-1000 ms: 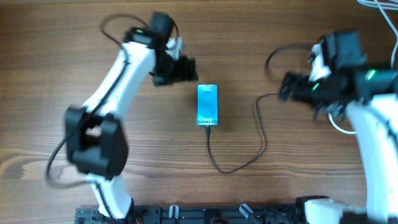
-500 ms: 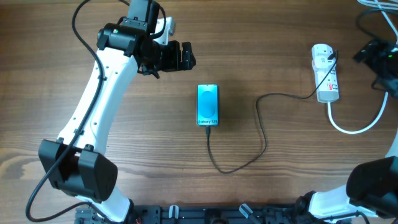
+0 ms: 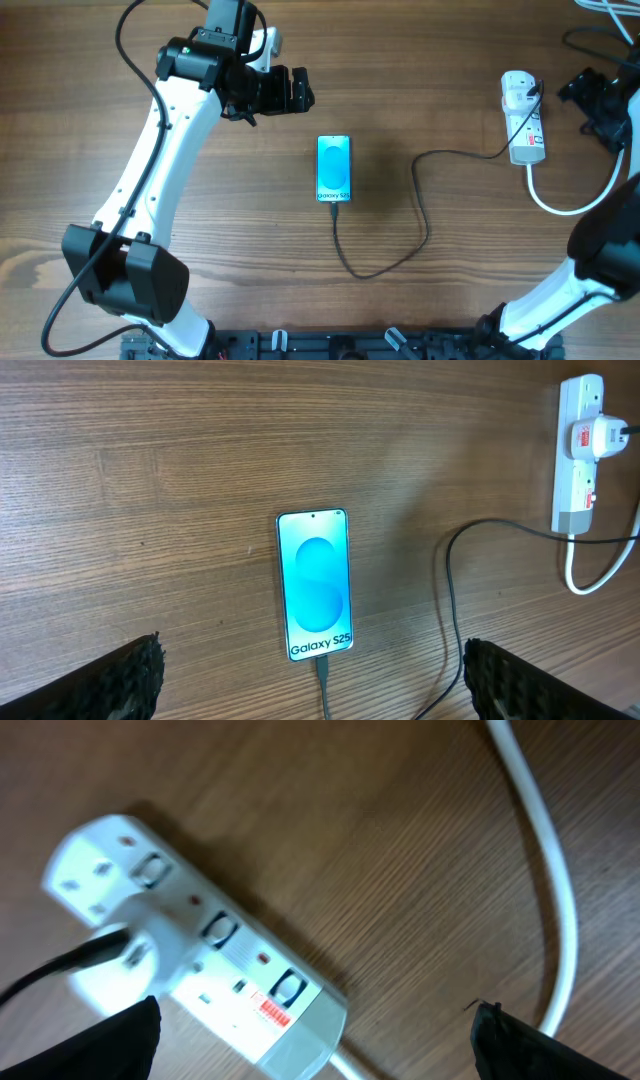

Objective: Plug charger to phone and switch on socket

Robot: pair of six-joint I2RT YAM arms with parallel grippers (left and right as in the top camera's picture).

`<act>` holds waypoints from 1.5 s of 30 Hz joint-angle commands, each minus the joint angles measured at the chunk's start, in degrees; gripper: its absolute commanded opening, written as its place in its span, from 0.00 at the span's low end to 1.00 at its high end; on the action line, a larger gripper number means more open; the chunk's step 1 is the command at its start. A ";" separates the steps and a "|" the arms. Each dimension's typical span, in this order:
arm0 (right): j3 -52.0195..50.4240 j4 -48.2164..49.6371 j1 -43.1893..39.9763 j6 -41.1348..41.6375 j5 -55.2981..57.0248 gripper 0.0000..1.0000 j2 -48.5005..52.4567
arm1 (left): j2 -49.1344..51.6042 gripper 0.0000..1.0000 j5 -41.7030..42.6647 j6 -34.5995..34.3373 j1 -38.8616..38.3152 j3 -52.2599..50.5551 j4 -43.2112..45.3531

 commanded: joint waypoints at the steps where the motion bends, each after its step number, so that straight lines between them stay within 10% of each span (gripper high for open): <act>1: -0.68 0.76 -1.55 0.83 1.42 1.00 4.44 | 0.13 1.00 -0.35 0.35 -0.02 -0.15 -0.02; 45: -7.69 14.95 -1.14 -2.21 -11.61 1.00 10.43 | 0.13 1.00 -0.35 0.35 -0.02 -0.15 -0.02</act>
